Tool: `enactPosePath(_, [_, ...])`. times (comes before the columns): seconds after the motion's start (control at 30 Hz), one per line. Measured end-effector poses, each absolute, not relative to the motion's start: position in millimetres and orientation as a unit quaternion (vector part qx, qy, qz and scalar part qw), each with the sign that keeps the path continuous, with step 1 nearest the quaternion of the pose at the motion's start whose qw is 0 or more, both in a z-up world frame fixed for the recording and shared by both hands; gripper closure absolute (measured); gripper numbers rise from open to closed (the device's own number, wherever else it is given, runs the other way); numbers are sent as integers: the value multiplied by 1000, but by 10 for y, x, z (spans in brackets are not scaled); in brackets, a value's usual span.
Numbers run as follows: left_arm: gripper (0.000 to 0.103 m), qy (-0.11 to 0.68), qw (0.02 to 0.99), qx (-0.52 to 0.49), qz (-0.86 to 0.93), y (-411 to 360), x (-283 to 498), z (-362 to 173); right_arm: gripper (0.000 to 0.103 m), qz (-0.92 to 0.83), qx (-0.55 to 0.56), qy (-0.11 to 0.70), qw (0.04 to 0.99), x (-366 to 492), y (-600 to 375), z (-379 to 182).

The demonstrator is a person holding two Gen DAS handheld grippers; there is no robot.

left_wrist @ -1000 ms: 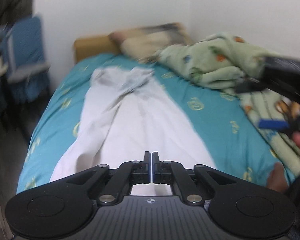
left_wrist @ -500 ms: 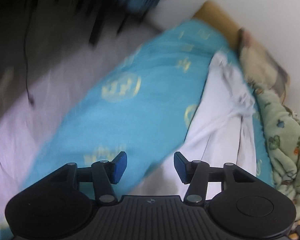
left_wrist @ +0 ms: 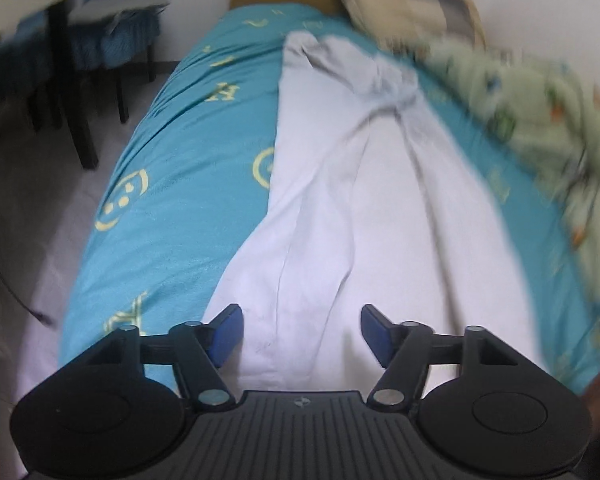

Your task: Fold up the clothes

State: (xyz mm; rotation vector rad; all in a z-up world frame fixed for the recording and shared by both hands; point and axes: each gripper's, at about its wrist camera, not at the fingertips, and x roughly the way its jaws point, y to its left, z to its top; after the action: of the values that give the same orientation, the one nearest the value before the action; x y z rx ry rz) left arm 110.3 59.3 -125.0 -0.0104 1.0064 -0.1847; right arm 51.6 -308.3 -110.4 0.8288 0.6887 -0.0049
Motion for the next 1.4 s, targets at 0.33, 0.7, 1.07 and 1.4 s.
enactPosePath(0.33, [100, 383, 911, 65, -138, 181, 638, -600, 14, -2, 407, 322, 855, 513, -3131, -1113])
enactPosePath(0.7, [100, 430, 874, 100, -202, -695, 589, -1186, 14, 3, 404, 325, 855, 507, -3148, -1138])
enactPosePath(1.07, [28, 391, 890, 81, -220, -529, 725, -978, 14, 16, 369, 314, 875, 478, -3064, -1029])
enactPosePath(1.4, [13, 319, 930, 14, -180, -162, 1403, -771, 27, 134, 255, 269, 919, 1317, -2789, -262])
